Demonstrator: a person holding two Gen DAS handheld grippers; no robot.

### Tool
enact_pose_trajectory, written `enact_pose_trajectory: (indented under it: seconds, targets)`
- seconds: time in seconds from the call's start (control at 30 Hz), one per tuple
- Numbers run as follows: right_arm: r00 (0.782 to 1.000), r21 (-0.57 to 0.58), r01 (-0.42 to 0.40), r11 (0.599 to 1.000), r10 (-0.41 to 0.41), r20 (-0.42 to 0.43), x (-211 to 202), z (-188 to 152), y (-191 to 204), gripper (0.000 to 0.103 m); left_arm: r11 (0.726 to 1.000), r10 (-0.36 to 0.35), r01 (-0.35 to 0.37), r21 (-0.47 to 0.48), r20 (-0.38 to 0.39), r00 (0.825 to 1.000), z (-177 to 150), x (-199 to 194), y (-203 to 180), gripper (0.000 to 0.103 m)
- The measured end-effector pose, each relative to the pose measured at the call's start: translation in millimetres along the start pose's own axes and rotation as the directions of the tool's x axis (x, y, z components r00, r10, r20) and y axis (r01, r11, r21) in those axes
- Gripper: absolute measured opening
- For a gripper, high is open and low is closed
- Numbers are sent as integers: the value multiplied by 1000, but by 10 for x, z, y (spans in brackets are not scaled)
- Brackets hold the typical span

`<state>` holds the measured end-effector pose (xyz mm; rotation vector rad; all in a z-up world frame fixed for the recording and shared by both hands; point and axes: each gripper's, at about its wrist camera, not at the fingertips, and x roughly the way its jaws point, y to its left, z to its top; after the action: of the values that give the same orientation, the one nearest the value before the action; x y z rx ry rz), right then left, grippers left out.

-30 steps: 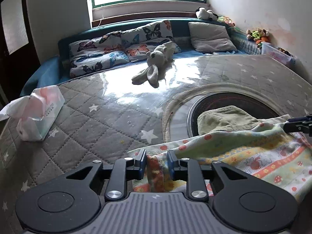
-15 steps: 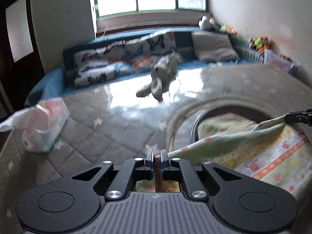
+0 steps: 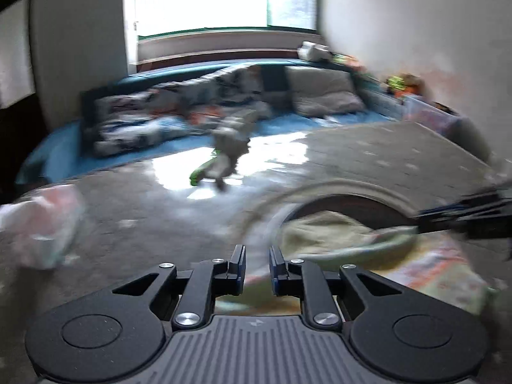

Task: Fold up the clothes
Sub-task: 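Release the hem with both grippers and lay the fold flat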

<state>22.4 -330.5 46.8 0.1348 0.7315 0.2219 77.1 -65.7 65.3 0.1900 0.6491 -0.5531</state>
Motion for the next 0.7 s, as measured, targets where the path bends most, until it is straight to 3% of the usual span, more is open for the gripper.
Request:
enact_pose_trajectory:
  seconds: [0.13, 0.23, 0.43, 0.7]
  targets:
    - [998, -3, -48, 999, 48, -36, 205, 16, 130, 14, 996, -90, 91, 22, -43, 995, 23, 193, -200, 15]
    - [997, 20, -54, 998, 55, -59, 363, 22, 137, 14, 993, -113, 115, 10, -76, 991, 18, 389, -260, 15]
    - [997, 38, -45, 998, 48, -60, 554, 8, 131, 13, 995, -96, 91, -43, -122, 988, -36, 674, -206, 15]
    - [998, -72, -55, 996, 52, -44, 453, 54, 333, 14, 992, -114, 108, -58, -113, 987, -42, 639, -149, 16]
